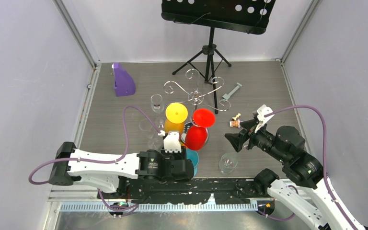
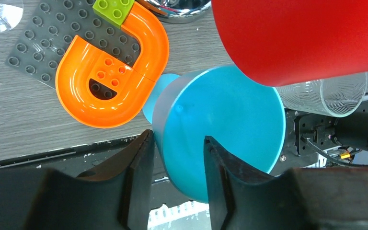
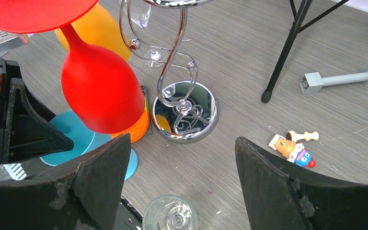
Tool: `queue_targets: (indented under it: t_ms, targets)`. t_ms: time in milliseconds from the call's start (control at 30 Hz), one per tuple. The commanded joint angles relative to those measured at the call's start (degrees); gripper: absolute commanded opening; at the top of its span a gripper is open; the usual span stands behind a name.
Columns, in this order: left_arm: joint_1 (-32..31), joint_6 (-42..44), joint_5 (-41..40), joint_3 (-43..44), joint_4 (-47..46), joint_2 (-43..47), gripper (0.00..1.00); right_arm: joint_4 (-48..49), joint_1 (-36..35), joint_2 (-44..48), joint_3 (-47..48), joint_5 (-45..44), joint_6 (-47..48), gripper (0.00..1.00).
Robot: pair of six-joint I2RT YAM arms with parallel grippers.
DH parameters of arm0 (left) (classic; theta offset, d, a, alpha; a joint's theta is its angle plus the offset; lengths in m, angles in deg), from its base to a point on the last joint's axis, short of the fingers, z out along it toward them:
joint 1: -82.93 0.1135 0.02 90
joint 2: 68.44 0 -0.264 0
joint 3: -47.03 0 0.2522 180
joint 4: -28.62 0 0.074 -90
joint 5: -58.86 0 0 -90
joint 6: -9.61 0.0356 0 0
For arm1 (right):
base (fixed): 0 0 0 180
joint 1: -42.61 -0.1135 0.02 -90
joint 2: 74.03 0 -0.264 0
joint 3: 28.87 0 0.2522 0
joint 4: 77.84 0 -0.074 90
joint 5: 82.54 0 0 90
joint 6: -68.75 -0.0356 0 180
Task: Place the wine glass upside down on the wine glass rack
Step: Pick up the wine glass at the center of the board, then turn the wine glass upside down at the wine rack.
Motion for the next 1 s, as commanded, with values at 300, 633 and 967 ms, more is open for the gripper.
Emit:
queue_targets:
  t_ms: [300, 633, 967]
  targets:
    - [0.18, 2.31, 1.48, 0.58, 1.56, 0.37, 0.14, -1.29, 0.11, -0.73, 4.13, -2.02, 2.06, 0.86]
    - [-0.79, 15.25, 5.23, 4.96, 4.9, 7.64, 0.0, -5.59, 0.1, -3.65, 10.16, -7.5, 0.12, 0.86]
    - [-3.65, 34.0, 17.05, 13.8, -2.84, 16.58, 0.0, -14.08, 0.09, -7.61, 20.69, -11.45, -5.62, 0.86]
